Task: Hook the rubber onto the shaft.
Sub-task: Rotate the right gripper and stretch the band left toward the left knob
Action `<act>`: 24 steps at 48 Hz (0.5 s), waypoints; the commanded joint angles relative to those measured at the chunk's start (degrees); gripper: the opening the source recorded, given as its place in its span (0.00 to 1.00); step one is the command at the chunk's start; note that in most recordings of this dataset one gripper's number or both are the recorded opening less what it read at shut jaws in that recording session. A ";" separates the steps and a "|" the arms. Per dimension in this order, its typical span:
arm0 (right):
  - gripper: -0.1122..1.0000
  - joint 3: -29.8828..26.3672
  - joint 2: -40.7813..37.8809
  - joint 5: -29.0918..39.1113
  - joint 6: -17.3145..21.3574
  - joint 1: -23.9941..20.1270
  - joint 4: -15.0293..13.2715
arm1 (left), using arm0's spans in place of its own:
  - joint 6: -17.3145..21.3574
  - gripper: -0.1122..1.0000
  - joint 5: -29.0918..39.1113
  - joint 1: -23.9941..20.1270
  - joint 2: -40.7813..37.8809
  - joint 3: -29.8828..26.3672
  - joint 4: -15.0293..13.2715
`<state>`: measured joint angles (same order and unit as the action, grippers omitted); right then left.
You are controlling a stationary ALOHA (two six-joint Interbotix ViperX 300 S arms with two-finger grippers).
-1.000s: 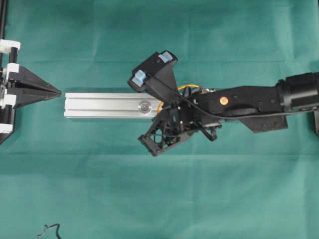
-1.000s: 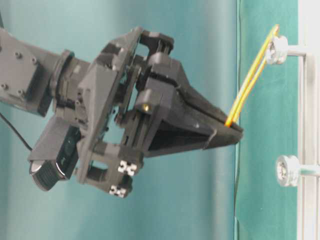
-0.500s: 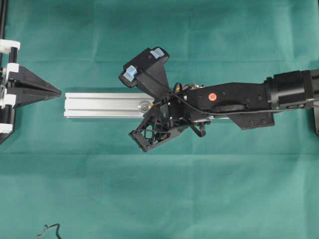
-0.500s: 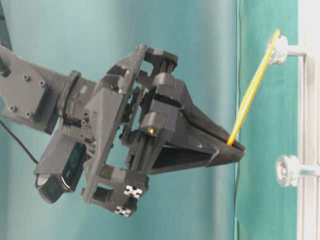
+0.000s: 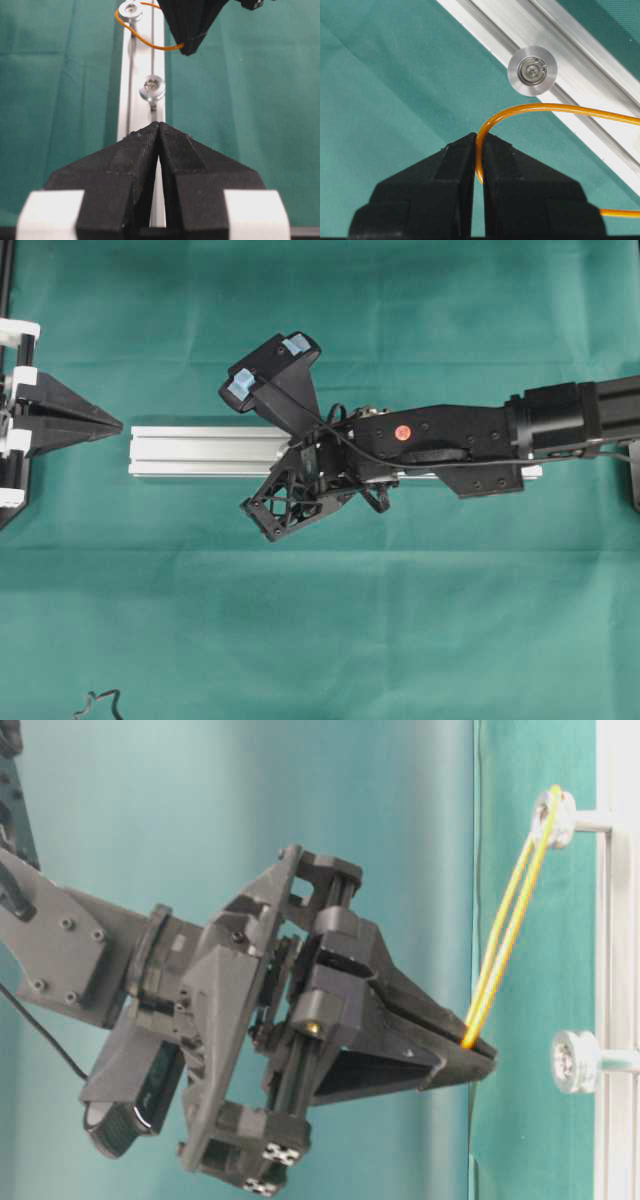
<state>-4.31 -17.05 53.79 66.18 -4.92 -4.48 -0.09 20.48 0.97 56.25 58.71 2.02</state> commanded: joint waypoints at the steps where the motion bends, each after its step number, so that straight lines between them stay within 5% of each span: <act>1: 0.15 -1.76 0.97 -0.44 0.09 0.00 -0.18 | 0.09 0.10 -0.44 0.18 -0.18 -1.76 0.09; 24: 0.15 -1.76 -0.44 -2.37 0.09 0.97 -0.35 | 0.18 0.10 -0.44 0.18 -0.18 -1.76 0.18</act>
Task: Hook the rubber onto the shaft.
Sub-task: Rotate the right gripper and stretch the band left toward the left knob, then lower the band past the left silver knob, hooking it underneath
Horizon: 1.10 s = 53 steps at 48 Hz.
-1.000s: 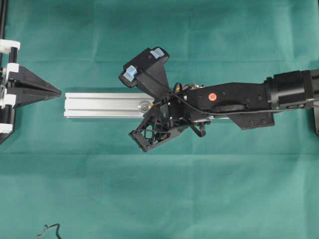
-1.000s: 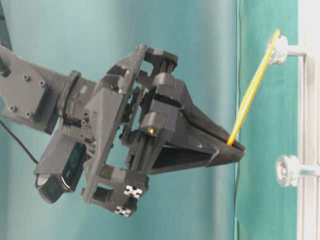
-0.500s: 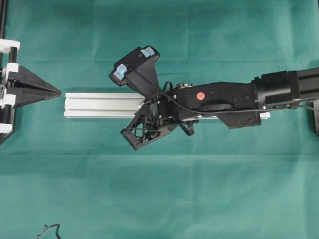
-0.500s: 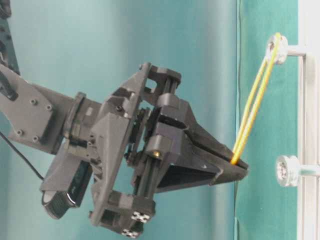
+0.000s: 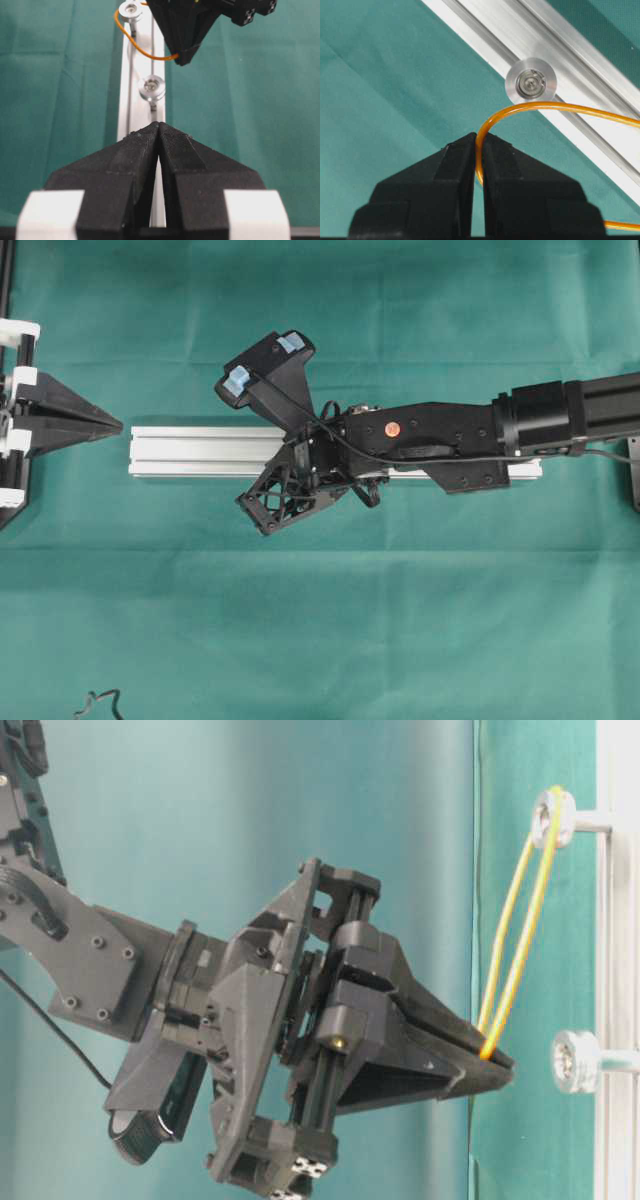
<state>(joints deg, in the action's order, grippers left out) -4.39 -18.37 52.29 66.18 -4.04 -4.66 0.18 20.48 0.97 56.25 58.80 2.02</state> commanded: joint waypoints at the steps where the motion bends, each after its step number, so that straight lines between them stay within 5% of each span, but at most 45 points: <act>1: 0.15 -1.67 0.88 -0.97 0.09 0.09 -0.26 | -0.09 0.10 -0.53 0.18 -0.18 -1.93 0.18; 53: 0.15 -1.67 -2.20 -5.80 0.00 1.23 -2.46 | -0.18 0.10 -0.44 0.18 -0.44 -1.85 0.09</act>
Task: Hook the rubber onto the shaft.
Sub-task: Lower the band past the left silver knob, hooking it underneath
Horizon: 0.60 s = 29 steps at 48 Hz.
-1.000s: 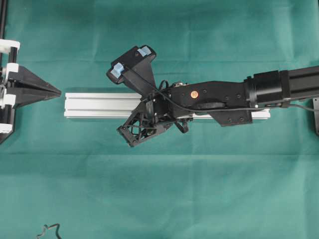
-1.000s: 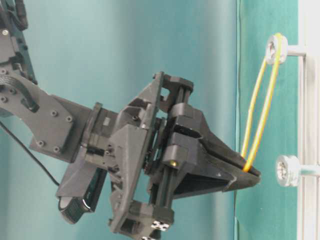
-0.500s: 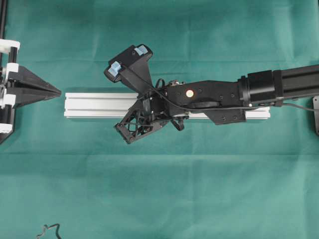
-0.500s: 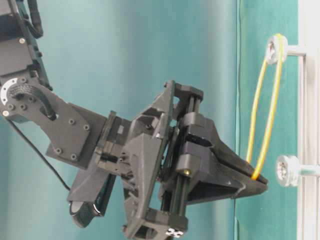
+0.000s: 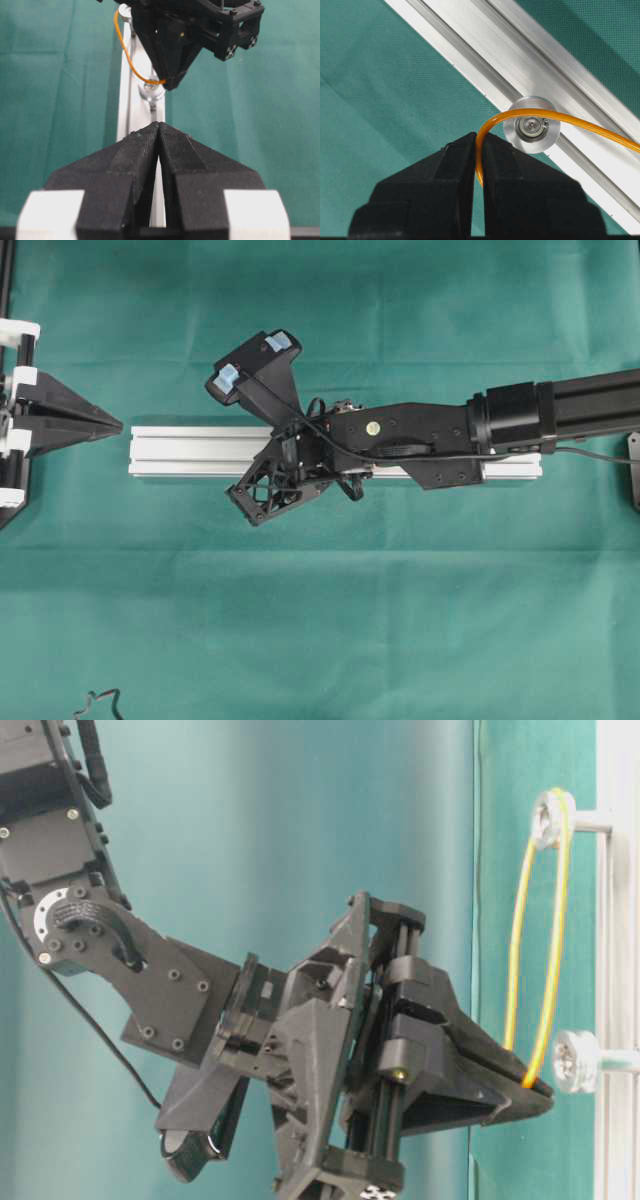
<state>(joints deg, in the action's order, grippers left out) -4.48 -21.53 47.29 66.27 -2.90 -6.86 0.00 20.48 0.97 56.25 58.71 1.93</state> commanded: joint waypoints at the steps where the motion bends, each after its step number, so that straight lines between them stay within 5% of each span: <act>1: 0.15 -1.58 0.79 -0.88 -0.09 0.09 -0.26 | 0.00 0.10 -0.53 0.18 -0.44 -1.76 0.18; 29: 0.15 -1.49 -0.35 -2.46 -0.09 0.79 -1.93 | 0.00 0.10 -0.44 0.18 -0.62 -1.76 0.18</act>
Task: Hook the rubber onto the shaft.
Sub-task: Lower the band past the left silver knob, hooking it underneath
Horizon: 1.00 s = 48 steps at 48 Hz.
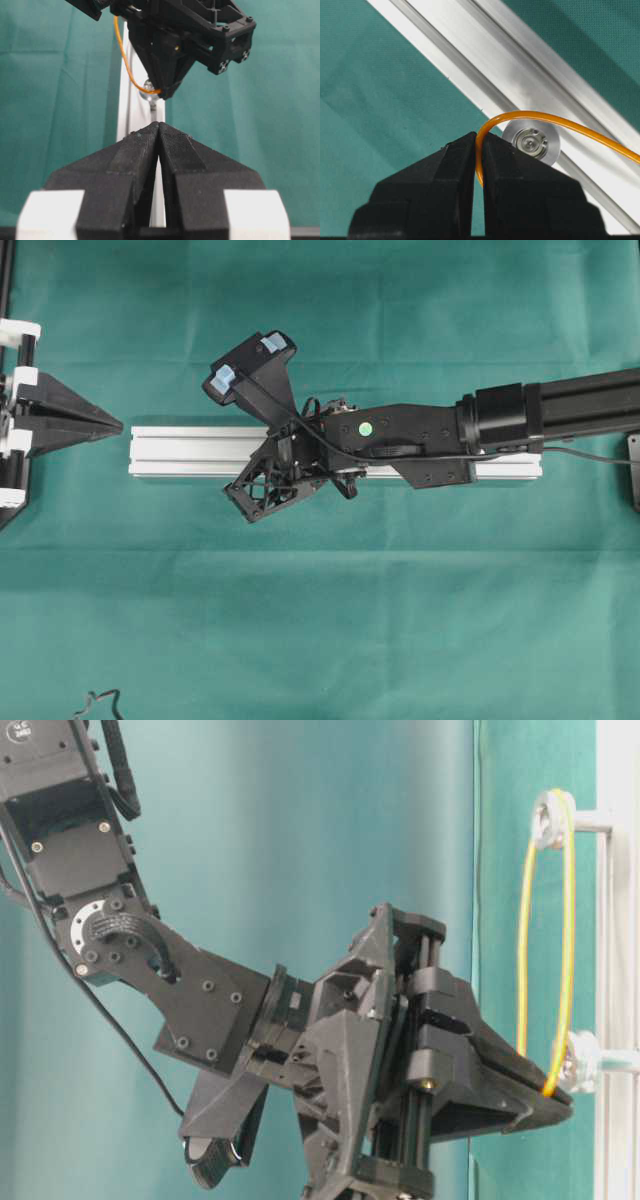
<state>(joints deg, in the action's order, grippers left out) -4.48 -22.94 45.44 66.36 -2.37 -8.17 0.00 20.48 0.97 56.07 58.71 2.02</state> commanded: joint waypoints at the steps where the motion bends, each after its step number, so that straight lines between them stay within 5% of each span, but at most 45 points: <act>1: 0.15 -1.49 1.05 -0.62 -0.18 0.26 -0.62 | -0.09 0.10 -0.53 0.18 -0.35 -1.85 0.18; 48: 0.15 -1.41 -1.41 -2.99 -0.09 0.44 -0.18 | -0.09 0.10 -0.44 0.18 -0.44 -1.67 0.09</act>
<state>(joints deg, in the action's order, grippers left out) -4.48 -25.14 42.98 66.36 -1.76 -8.44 0.00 20.48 0.97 56.07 58.71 2.02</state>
